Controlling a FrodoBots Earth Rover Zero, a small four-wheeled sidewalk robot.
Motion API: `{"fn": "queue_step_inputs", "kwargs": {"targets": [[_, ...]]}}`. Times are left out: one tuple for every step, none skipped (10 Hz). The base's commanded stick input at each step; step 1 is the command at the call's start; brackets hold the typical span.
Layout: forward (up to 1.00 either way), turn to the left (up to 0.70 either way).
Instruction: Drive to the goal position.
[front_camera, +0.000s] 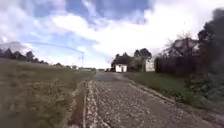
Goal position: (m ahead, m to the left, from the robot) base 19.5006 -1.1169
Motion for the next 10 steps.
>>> {"fn": "queue_step_inputs", "kwargs": {"targets": [[0.79,0.00],[0.79,0.00],[0.79,0.00],[0.79,0.04],[0.79,0.29],[0.79,0.30],[0.79,0.31],[0.79,0.00],[0.79,0.00],[0.79,0.00]]}}
